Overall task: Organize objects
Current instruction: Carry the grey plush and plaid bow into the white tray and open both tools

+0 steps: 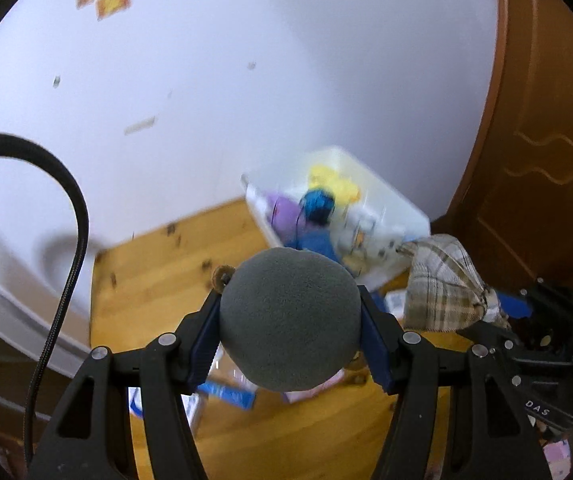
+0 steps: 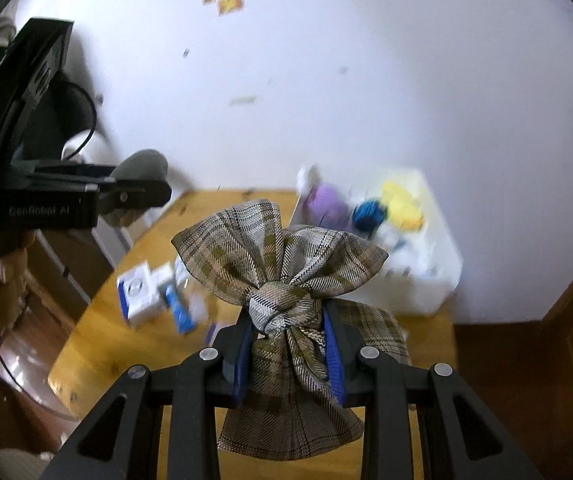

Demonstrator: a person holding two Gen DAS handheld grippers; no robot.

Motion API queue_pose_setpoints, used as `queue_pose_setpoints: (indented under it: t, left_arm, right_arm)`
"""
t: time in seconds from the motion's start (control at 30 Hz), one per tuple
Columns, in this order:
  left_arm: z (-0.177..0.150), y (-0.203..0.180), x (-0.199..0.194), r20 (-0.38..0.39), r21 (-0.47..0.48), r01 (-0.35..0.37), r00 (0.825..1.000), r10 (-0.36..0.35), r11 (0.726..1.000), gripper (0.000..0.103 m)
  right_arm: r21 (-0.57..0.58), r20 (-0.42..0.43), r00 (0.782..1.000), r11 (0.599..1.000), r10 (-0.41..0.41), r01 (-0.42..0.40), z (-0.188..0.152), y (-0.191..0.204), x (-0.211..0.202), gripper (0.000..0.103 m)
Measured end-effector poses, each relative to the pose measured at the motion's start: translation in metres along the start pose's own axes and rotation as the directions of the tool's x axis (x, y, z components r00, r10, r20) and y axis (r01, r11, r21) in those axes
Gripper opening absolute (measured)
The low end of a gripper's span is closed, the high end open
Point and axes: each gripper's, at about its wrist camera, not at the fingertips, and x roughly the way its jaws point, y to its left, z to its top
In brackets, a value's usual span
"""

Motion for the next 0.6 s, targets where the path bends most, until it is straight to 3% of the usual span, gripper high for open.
queue_pose_setpoints:
  t: [0.4, 0.6]
  left_arm:
    - [0.083, -0.023, -0.006, 0.132, 0.088, -0.045, 0.991, 0.033, 0.995, 0.066]
    - [0.118, -0.018, 0.012, 0.135, 0.05, -0.064, 0.989, 0.057, 0.997, 0.066]
  right_arm:
    - [0.055, 0.144, 0.986, 0.995, -0.087, 0.08, 0.09, -0.032, -0.02, 0.032]
    - [0.078, 0.17, 0.979, 0.992, -0.115, 0.103, 0.128, -0.046, -0.014, 0.032]
